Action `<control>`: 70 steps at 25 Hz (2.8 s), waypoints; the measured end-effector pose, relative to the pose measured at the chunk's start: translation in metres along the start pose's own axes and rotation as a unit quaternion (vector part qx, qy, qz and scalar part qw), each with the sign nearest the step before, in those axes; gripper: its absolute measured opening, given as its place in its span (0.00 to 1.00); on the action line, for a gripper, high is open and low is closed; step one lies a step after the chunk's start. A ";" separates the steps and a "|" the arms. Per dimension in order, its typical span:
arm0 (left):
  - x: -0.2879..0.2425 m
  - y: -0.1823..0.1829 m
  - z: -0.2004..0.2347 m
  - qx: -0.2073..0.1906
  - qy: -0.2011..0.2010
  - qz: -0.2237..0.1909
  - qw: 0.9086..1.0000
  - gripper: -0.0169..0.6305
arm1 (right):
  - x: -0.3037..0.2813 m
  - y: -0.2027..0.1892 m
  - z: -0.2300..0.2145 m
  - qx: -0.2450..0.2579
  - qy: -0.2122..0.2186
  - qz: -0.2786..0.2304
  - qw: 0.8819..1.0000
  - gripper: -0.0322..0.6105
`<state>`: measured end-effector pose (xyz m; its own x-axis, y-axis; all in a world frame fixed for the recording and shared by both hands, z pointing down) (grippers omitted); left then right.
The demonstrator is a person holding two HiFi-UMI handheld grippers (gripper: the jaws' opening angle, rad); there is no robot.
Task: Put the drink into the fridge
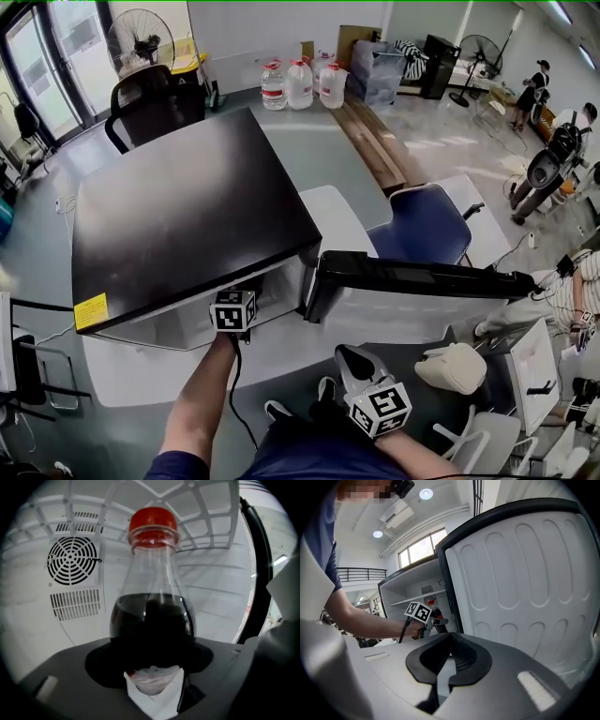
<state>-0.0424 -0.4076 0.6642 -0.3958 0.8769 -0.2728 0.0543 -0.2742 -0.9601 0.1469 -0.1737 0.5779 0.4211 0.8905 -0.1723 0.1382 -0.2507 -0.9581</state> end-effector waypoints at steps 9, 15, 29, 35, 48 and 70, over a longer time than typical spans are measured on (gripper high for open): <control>-0.013 -0.015 0.002 0.012 0.007 0.014 1.000 0.51 | -0.001 -0.003 -0.003 -0.005 0.000 0.004 1.000 0.06; -0.014 -0.017 0.001 0.005 0.012 0.016 1.000 0.51 | -0.001 -0.011 -0.003 -0.016 0.004 0.017 1.000 0.06; -0.016 -0.017 -0.002 -0.019 0.044 0.029 0.998 0.52 | -0.008 -0.010 0.003 -0.005 0.023 0.014 1.000 0.06; -0.008 -0.017 -0.002 -0.020 0.040 0.030 0.999 0.53 | -0.009 -0.004 0.007 -0.010 0.033 -0.002 0.999 0.06; 0.047 -0.013 0.001 0.014 0.042 0.007 0.999 0.54 | -0.017 0.004 0.027 -0.007 0.065 -0.016 0.998 0.06; 0.216 0.080 -0.017 0.061 0.063 -0.175 0.981 0.08 | -0.052 0.064 0.045 0.025 0.105 -0.082 0.991 0.06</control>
<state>-0.1082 -0.2334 0.5276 -0.2535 0.9655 0.0598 -0.1786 0.0140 -0.9838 0.0933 -0.2187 0.5155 0.5751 0.8174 0.0332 0.1779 -0.0853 -0.9803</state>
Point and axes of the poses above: the fingertips, and each gripper's own axes: x backward along the fingers, z to its left, y out of its top, the point moved 1 cm from there along x, backward along the fingers, and after that the axes turned 13 degrees about -z, right-handed, at the moved point
